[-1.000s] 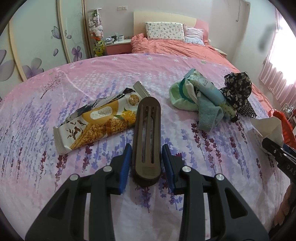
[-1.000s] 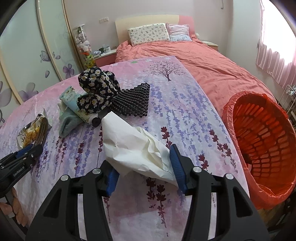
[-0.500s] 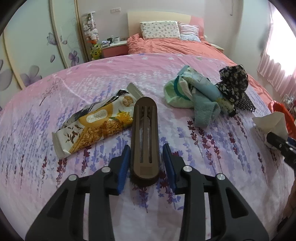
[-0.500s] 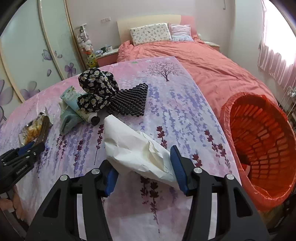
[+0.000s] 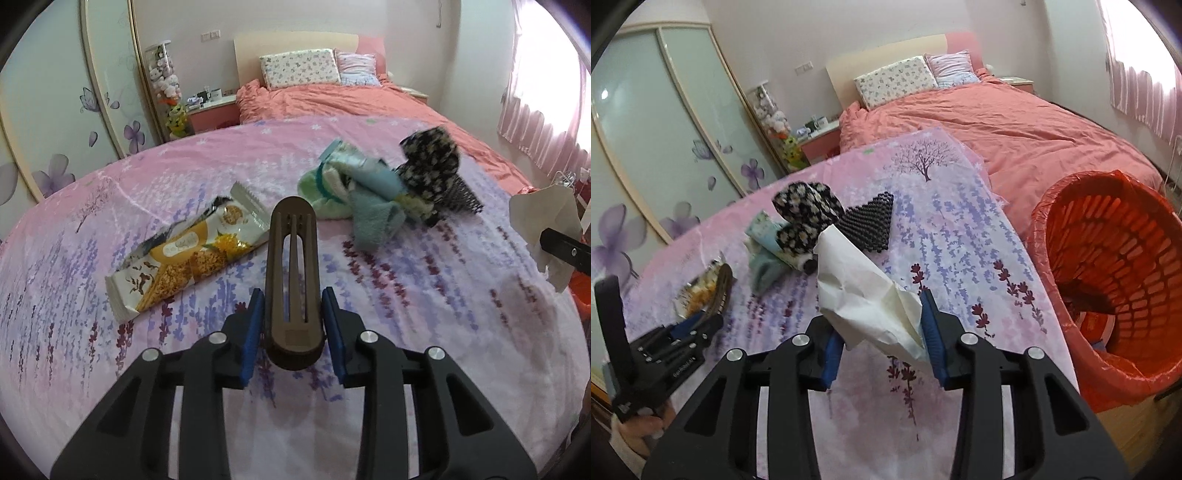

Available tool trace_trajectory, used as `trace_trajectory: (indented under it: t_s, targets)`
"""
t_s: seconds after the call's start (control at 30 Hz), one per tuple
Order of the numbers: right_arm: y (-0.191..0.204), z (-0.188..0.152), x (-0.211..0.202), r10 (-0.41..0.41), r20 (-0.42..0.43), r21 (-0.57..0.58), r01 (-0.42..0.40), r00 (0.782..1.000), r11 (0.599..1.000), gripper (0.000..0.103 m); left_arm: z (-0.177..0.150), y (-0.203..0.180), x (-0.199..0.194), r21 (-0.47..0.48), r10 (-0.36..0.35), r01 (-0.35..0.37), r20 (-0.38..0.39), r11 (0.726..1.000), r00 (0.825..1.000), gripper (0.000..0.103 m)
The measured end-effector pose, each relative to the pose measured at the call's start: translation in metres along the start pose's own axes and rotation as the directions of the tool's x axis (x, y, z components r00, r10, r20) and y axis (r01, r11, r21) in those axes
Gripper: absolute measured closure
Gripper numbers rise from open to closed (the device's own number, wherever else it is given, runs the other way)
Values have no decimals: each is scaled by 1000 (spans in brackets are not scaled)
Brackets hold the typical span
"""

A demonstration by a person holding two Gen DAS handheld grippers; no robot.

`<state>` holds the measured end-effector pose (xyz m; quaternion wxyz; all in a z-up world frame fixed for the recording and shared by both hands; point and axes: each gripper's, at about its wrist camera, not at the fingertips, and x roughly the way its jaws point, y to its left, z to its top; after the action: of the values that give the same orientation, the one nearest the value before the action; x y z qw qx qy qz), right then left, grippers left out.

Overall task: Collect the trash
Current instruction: 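Carry the brown comb and white tissue to the orange basket and release both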

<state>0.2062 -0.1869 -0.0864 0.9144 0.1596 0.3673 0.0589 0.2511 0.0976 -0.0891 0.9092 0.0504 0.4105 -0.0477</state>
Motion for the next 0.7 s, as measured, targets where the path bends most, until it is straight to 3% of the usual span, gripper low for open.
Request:
trace_trajectory:
  t_s: [0.4, 0.7]
  targets:
    - [-10, 14, -65, 23, 134, 39, -28, 991, 999, 64, 33, -43, -76, 7, -133, 133, 124, 991, 983, 71]
    - [-62, 29, -105, -47, 237, 131, 16, 970, 991, 64, 59, -120, -119, 94, -293, 280, 190, 956, 937, 71]
